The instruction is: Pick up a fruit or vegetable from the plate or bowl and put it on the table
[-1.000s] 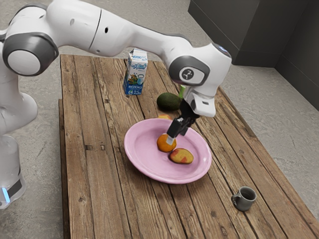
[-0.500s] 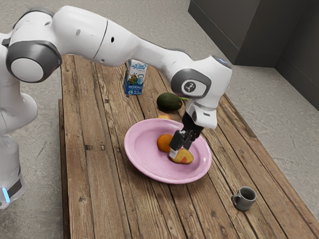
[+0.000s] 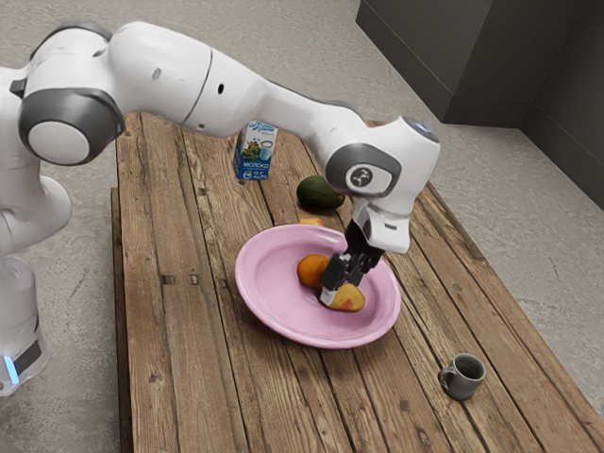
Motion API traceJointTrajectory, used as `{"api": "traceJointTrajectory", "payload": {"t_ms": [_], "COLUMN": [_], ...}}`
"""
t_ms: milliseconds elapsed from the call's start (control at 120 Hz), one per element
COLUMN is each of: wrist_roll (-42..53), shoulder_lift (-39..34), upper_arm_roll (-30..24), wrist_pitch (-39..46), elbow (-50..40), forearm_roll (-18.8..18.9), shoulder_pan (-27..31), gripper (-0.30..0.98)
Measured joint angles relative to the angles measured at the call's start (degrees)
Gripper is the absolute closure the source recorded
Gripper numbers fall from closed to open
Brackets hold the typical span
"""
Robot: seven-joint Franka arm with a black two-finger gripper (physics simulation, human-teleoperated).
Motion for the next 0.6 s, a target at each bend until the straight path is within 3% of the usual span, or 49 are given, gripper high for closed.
{"api": "traceJointTrajectory", "payload": {"t_ms": [250, 600], "wrist_roll": [0.7, 1.3], "shoulder_lift": [1.0, 2.5], "upper_arm_roll": [0.0, 0.0], "wrist_pitch": [0.3, 0.8], "elbow": [0.0, 0.2], "forearm_roll": [0.0, -0.3], "shoulder_pan": [0.0, 0.7], "gripper": [0.03, 0.28]}}
